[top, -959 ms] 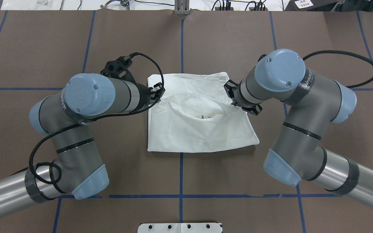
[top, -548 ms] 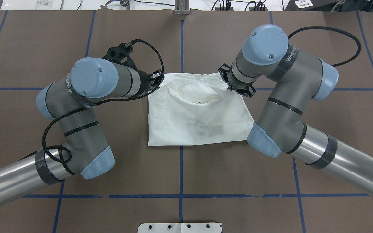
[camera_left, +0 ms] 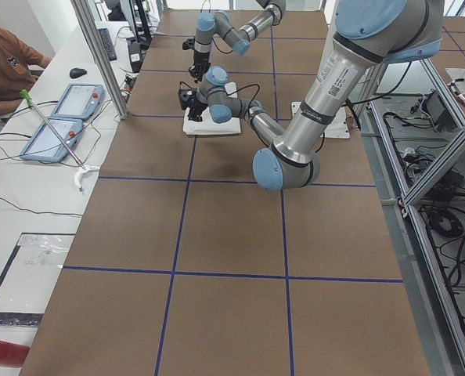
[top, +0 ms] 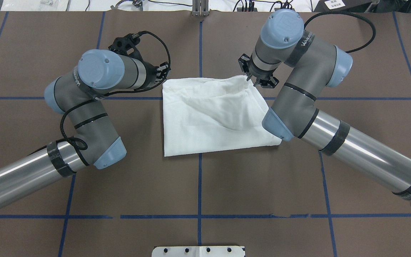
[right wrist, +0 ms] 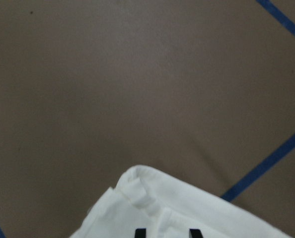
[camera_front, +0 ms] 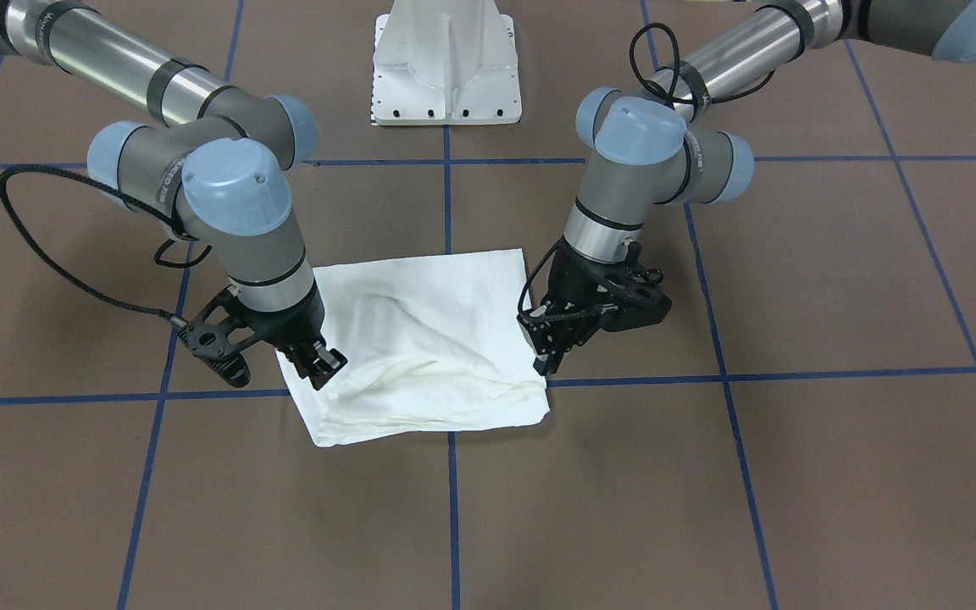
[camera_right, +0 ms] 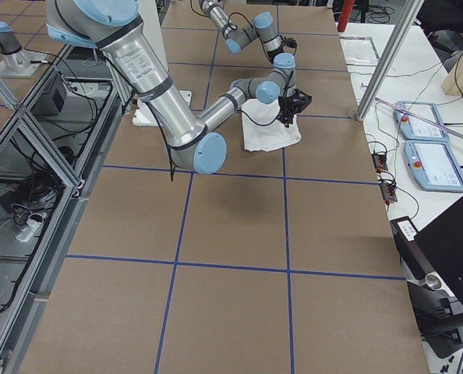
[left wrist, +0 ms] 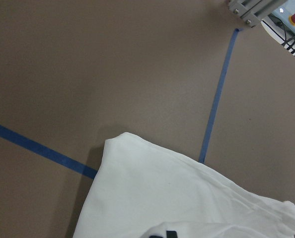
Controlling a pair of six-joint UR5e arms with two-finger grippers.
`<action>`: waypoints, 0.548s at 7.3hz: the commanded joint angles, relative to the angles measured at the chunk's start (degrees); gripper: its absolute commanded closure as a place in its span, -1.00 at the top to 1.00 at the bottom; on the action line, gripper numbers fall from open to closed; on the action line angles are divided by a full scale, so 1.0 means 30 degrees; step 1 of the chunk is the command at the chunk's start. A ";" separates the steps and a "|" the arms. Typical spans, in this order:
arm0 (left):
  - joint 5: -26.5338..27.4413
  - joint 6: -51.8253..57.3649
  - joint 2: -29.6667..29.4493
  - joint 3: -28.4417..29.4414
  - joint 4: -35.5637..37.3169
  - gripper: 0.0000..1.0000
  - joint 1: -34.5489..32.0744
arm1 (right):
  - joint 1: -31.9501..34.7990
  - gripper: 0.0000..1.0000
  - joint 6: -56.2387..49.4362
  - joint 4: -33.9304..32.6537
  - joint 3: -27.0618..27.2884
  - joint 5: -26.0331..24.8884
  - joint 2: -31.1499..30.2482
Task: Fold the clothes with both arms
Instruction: 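Release the folded edge and raise both grippers away from the shirt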
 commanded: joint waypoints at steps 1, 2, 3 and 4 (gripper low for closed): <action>-0.0292 0.1062 -0.0237 0.1948 -0.1597 0.46 -0.1129 | 0.2145 1.00 -0.4433 0.0558 -0.2084 0.1352 0.0200; -0.0729 0.1905 -0.0237 0.1952 -0.1602 0.46 -0.1539 | 0.2502 1.00 -0.5234 0.0587 -0.2088 0.1445 -0.0179; -0.1778 0.3682 -0.0179 0.1952 -0.1602 0.46 -0.2268 | 0.2650 1.00 -0.6025 0.0587 -0.2088 0.1533 -0.0443; -0.3296 0.6223 0.0198 0.1894 -0.1602 0.46 -0.3029 | 0.3174 1.00 -0.7541 0.0616 -0.1972 0.2201 -0.0910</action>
